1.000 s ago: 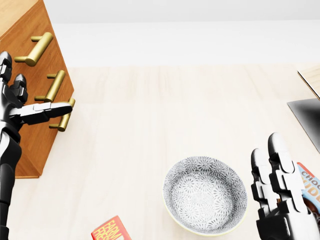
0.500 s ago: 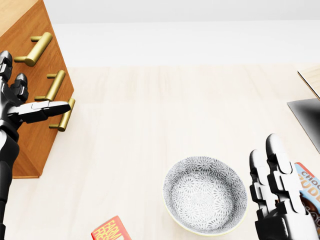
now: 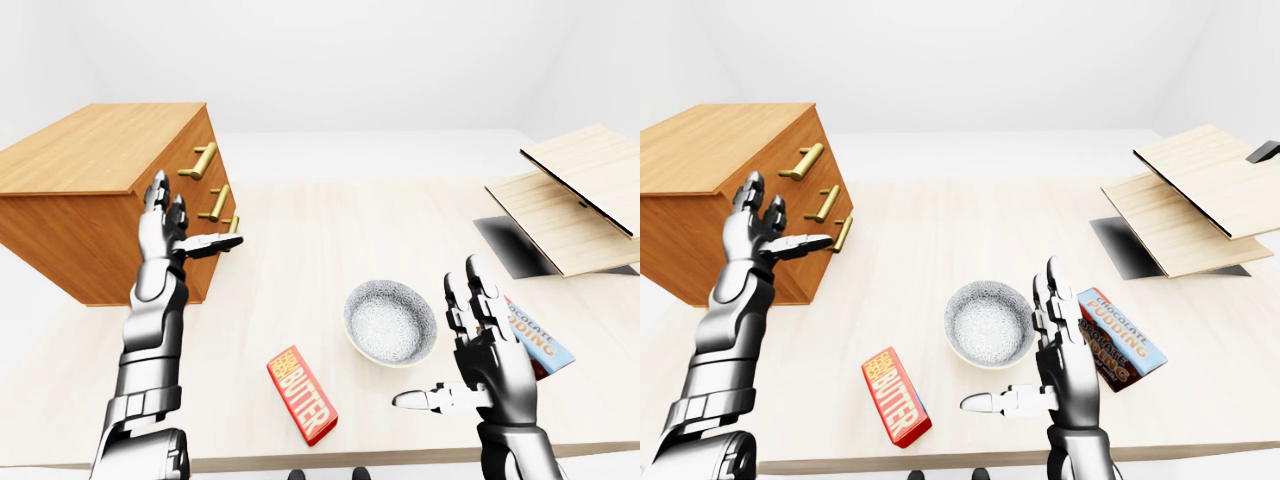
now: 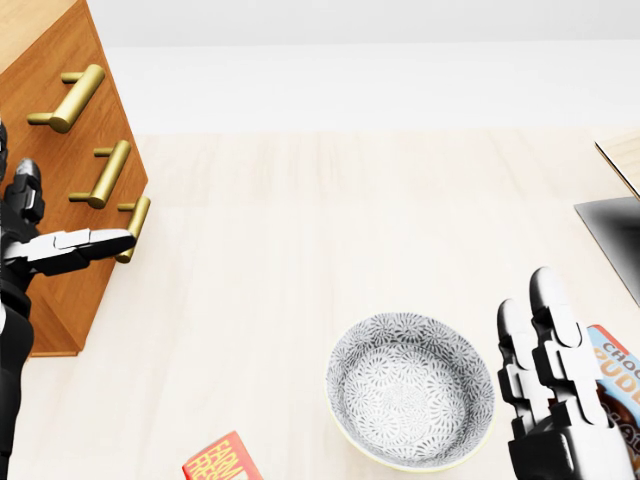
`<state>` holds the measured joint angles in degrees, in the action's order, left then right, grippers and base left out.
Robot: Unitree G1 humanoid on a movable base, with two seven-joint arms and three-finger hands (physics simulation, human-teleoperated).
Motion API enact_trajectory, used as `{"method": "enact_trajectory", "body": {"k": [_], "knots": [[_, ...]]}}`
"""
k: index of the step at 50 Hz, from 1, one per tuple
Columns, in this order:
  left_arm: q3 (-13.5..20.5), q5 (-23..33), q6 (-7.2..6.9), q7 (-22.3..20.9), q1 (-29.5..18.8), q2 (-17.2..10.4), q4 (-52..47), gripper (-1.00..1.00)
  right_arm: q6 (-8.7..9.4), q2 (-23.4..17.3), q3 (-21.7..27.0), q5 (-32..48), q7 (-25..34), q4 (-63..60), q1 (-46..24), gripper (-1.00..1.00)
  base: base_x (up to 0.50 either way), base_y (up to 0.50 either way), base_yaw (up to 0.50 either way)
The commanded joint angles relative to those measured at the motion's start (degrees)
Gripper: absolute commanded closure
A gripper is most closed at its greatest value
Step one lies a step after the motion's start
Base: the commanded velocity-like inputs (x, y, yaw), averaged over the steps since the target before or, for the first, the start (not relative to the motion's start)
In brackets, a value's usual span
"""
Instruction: Close the top drawer of the cabinet and put the bowl on top of it.
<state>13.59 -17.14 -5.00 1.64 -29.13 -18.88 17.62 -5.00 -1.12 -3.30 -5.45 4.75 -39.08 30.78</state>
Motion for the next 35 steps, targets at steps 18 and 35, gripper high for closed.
{"method": "enact_trajectory", "body": {"k": [18, 35], "knots": [[-0.52, 3.83, 0.00, -5.09, 21.78, 9.57, -40.58, -1.00, 0.00, -0.43, -0.52, 0.31, -0.61, 0.34, -0.11, -1.00, 0.00, 0.00, 0.00], [-9.83, 13.40, 0.00, -11.47, 36.59, 17.37, -53.42, -1.00, 0.00, 0.53, 1.66, -1.14, 0.93, -0.87, -0.22, -1.00, 0.00, 0.00, 0.00]]}}
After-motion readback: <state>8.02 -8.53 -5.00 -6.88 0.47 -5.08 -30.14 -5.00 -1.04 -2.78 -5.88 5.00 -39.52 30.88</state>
